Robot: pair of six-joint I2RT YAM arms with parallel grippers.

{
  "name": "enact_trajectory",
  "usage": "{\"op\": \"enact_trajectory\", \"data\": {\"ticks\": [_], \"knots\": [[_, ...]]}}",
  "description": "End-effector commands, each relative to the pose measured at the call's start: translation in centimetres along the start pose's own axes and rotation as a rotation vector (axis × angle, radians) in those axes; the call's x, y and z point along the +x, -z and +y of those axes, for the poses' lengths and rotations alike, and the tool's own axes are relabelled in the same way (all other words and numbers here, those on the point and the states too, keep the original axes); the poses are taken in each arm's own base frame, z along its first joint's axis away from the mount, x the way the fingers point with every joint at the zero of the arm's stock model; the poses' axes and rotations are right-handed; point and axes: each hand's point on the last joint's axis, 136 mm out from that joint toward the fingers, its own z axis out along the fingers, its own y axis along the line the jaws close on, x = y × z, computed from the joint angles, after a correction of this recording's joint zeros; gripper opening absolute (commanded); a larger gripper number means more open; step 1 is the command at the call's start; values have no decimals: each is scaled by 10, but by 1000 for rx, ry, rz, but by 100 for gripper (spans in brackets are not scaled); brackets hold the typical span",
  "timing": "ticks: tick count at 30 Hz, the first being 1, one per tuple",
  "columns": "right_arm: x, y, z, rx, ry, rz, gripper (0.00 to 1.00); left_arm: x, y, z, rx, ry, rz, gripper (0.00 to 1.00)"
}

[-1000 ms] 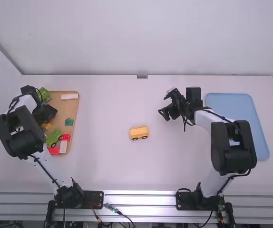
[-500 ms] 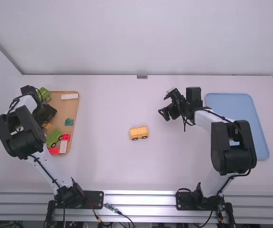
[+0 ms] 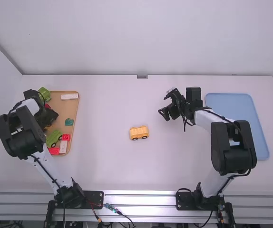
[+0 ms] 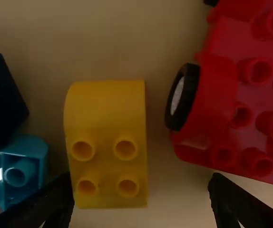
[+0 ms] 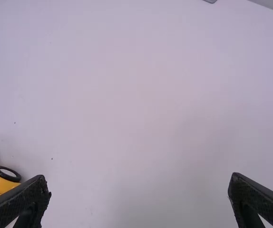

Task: Assemble lego blocks to make yellow taxi

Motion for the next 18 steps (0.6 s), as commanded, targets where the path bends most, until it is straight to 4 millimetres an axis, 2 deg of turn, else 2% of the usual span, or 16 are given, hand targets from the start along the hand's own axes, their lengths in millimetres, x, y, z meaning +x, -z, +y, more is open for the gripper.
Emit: {"op": "enact_trajectory", "data": {"ticks": [1,8,10,12,18], "knots": [[-8,7,0,6,9,-20,99,1,-2,11,-56,17,-11,73],[-9,7,0,5,9,-21,99,-1,-1,15,-84,39,-29,68],[-9,7,0,5,9,-20,99,0,-1,15,-84,50,-26,70],[-8,7,0,6,9,-20,99,-1,-1,16,-90,65,-30,78],[-9,7,0,5,10,-20,99,-2,-1,16,-94,68,-38,64]]}}
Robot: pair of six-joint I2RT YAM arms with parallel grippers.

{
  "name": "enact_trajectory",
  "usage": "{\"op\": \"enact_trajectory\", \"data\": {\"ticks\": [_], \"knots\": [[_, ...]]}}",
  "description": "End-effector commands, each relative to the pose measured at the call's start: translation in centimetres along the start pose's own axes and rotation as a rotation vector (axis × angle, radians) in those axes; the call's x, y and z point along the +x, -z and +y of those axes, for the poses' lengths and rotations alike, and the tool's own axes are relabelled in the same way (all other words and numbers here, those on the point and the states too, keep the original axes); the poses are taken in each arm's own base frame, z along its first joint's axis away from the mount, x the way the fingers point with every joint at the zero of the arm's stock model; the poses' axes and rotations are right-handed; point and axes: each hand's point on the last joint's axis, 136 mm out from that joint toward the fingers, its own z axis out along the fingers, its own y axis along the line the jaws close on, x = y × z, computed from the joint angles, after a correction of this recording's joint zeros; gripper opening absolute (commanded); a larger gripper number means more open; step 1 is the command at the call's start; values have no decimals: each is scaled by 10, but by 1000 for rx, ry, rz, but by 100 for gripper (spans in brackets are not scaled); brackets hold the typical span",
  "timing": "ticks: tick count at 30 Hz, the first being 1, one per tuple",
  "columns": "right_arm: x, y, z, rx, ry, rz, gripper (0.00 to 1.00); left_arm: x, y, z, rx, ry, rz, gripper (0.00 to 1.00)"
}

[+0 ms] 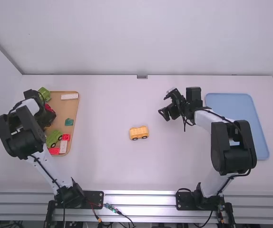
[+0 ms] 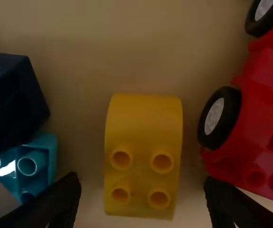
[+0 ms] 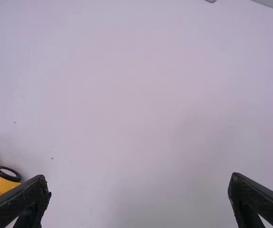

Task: Assemble lego blocks to make yellow taxi

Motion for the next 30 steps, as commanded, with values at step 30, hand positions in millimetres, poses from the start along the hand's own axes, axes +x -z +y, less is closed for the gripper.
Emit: {"op": "enact_trajectory", "data": {"ticks": [30], "knots": [[-9,7,-1,12,10,-20,99,7,-13,5,-11,7,-23,41]]}}
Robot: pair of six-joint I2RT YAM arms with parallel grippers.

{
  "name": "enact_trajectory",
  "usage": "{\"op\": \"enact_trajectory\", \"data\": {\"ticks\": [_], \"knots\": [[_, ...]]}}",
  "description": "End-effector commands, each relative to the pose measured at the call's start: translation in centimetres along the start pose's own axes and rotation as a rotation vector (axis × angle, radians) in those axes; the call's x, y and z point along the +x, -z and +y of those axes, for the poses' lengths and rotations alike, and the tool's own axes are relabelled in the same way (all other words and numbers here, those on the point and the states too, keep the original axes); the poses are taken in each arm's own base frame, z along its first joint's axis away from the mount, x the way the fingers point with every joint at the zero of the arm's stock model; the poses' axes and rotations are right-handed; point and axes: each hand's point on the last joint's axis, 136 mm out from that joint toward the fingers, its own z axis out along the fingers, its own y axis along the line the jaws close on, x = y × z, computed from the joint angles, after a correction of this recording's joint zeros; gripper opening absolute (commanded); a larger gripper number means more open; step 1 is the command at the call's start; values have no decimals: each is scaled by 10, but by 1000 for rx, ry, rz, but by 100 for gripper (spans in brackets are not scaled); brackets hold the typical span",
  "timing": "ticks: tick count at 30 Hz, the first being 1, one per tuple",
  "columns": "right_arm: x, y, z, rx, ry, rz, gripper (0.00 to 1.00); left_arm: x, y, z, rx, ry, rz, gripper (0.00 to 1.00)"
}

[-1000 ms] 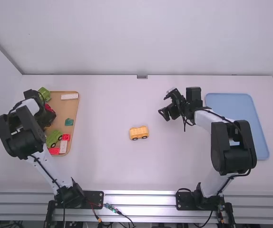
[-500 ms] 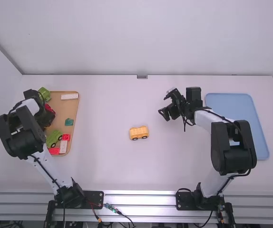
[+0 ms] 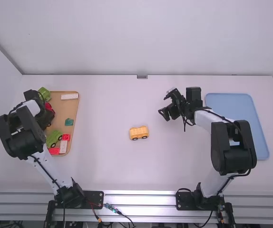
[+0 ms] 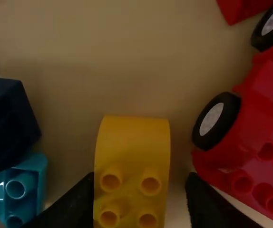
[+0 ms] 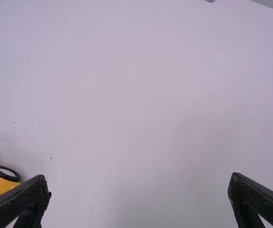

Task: Assemble lego blocks to make yellow taxi

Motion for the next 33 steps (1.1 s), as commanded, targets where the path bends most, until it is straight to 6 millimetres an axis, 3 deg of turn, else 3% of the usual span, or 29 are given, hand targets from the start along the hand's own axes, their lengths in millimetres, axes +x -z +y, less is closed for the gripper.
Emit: {"op": "enact_trajectory", "data": {"ticks": [1,3,7,8,10,12,20,30,33], "knots": [[-9,7,-1,10,9,-21,99,16,-8,11,-40,-10,37,39],[-9,7,-1,9,10,-21,99,16,-7,9,-34,-10,39,34],[-9,7,-1,9,9,-21,99,16,-6,10,-36,-11,43,39],[-9,7,0,9,9,-21,99,15,-6,11,-39,-9,45,41],[-9,7,0,9,10,-21,99,17,-5,10,-39,-14,47,58],[-9,7,-1,9,9,-21,99,17,-5,10,-38,-14,47,65],[-9,7,0,9,9,-21,99,20,-5,8,-49,-27,44,58],[-9,7,0,9,9,-21,99,22,4,7,-178,-16,-69,63],[-9,7,-1,9,9,-21,99,21,6,1,-188,-32,-105,59]]}}
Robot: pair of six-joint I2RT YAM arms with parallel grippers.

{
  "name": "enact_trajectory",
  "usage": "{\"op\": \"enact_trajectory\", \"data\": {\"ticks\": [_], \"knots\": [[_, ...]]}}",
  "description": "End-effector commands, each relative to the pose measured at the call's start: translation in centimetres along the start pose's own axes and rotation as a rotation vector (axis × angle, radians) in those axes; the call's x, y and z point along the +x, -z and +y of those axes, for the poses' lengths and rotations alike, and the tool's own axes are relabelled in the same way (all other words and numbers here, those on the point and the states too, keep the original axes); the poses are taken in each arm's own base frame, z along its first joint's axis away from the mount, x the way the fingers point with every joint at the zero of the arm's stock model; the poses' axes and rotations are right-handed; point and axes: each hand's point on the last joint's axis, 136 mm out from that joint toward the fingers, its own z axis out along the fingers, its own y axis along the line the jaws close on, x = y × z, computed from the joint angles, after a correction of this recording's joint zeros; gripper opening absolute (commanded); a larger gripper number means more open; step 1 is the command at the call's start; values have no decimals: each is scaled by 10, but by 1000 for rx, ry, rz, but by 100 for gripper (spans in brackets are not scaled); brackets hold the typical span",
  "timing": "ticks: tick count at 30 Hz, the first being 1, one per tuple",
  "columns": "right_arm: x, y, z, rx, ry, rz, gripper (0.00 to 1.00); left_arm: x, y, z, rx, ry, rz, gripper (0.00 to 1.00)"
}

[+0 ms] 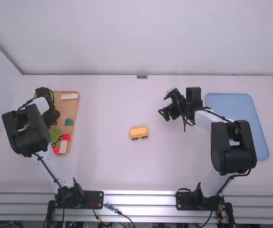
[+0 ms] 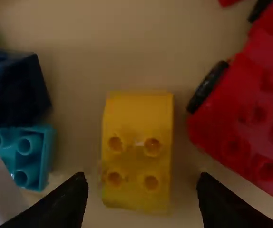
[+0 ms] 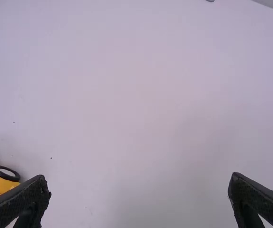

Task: Assemble lego blocks to make yellow taxi

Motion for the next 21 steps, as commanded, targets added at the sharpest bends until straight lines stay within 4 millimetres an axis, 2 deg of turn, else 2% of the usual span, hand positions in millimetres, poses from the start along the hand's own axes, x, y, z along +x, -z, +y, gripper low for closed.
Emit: {"op": "enact_trajectory", "data": {"ticks": [1,6,13,18,21], "knots": [[-9,7,0,9,8,-21,99,8,-3,6,-58,-12,-20,59],[-9,7,0,9,8,-21,99,7,-8,8,-55,0,-34,53],[-9,7,0,9,12,-21,99,22,-28,8,-18,-17,-74,53],[-9,7,-1,10,12,-21,99,26,-31,11,-21,23,-73,51],[-8,8,-3,13,8,-21,99,25,-32,16,-36,32,-75,44]]}}
